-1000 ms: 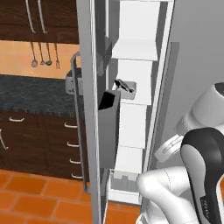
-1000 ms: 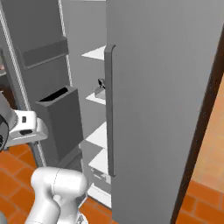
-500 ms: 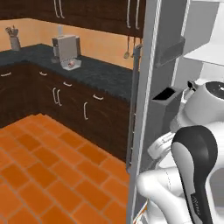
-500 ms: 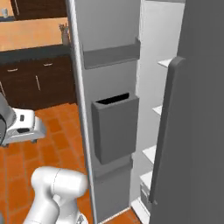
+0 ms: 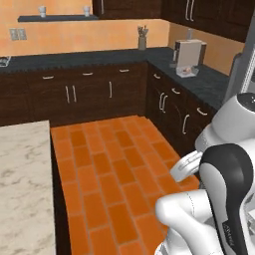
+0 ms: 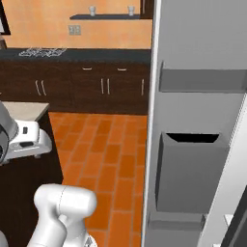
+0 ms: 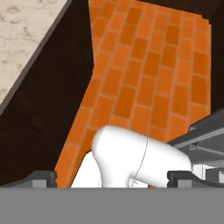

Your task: Take the meat container that has the fish and place it on the second highest rack of the freezer. Then take the vegetable container that has the bell pepper and onion and place it on the highest rack of the freezer.

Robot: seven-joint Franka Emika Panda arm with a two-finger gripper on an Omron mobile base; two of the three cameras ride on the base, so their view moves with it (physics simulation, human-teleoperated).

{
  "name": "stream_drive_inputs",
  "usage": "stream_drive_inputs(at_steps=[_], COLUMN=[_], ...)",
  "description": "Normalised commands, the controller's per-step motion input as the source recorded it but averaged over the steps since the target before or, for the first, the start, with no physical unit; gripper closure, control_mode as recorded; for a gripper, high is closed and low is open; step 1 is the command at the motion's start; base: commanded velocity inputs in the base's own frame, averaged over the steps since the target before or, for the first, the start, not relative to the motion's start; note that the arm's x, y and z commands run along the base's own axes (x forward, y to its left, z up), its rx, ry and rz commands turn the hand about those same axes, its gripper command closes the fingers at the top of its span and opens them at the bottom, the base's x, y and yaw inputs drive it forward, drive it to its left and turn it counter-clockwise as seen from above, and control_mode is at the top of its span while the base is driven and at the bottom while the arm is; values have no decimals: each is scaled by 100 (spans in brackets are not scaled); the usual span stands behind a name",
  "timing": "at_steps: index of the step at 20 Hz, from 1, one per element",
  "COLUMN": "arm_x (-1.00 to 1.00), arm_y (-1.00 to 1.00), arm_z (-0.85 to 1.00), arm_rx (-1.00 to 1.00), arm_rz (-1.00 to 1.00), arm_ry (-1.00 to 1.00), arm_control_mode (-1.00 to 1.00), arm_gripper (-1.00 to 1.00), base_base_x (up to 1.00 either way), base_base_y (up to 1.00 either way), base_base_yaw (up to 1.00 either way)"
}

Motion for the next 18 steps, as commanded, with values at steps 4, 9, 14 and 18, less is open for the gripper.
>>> stream_drive_inputs(at_steps=[4,9,14,18], arm_x=[0,0,0,0], arm_y=[0,0,0,0], arm_z=[0,0,0,0], arm_rx=[0,0,0,0], arm_rz=[0,0,0,0], arm_ry=[0,0,0,0], arm_control_mode=[100,100,100,100], arm_gripper=[-100,-100,-100,-100], base_base_x=[9,2,15,40], base_base_y=[2,28,38,20], base_base_yaw=[11,4,0,0])
